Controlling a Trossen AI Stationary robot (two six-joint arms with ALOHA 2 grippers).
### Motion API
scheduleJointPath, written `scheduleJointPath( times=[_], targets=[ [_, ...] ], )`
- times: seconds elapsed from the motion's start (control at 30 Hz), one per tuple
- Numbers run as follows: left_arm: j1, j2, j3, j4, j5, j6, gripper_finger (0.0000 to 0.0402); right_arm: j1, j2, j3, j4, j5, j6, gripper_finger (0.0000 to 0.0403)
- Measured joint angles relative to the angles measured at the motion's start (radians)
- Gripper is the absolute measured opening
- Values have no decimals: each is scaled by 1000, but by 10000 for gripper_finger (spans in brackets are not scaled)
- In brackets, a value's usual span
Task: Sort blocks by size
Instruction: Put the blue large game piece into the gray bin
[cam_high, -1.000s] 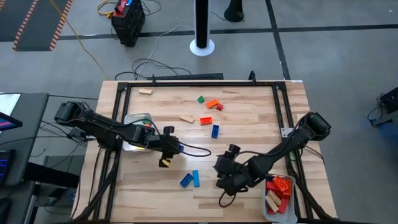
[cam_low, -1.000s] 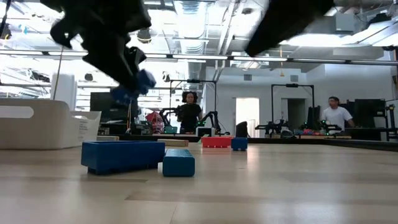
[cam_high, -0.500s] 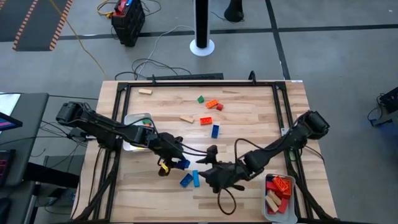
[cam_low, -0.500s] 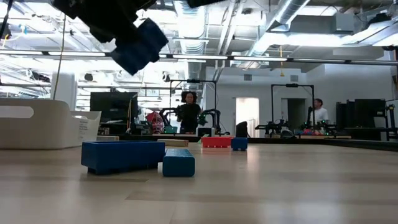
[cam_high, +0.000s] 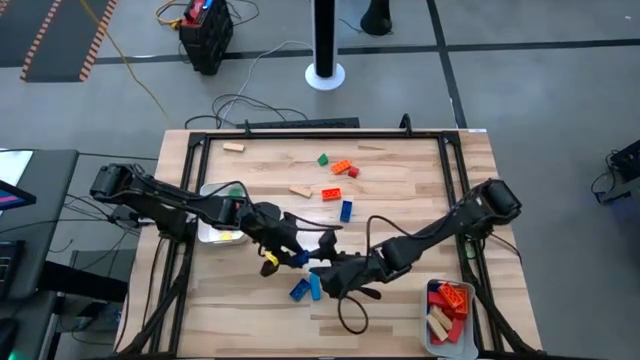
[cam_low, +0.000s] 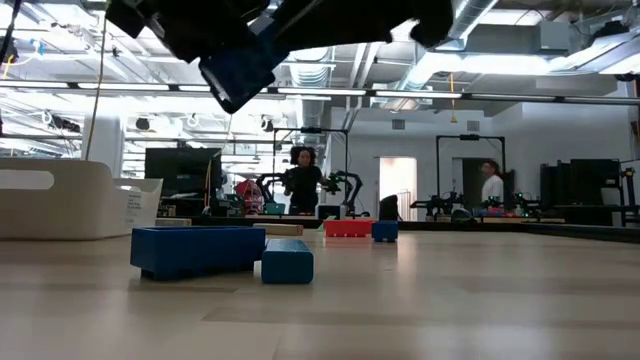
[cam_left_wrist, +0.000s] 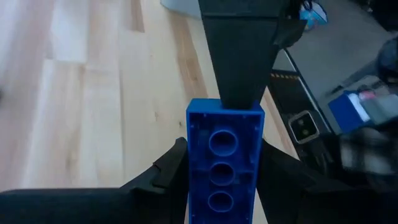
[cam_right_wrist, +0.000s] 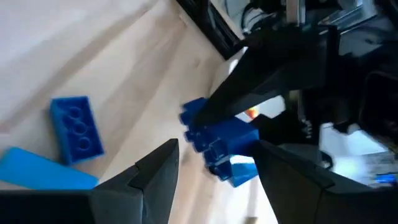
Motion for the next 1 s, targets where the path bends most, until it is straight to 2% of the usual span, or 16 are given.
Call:
scheduleJointPath(
  times=[0.1, 0.37, 0.6, 1.0],
  targets=[
    [1, 1, 0, -10, 12, -3, 141, -4, 18, 4, 24, 47, -47, 251],
    [-2, 0, 2, -26, 16, -3, 141, -11, 21, 11, 86, 53, -121, 251],
    [-4, 0, 2, -15, 31, -2, 141, -44, 34, 12, 79, -34, -94, 248],
    [-10, 0, 1, 36, 34, 3, 142, -60, 32, 12, 80, -85, -101, 173]
  ],
)
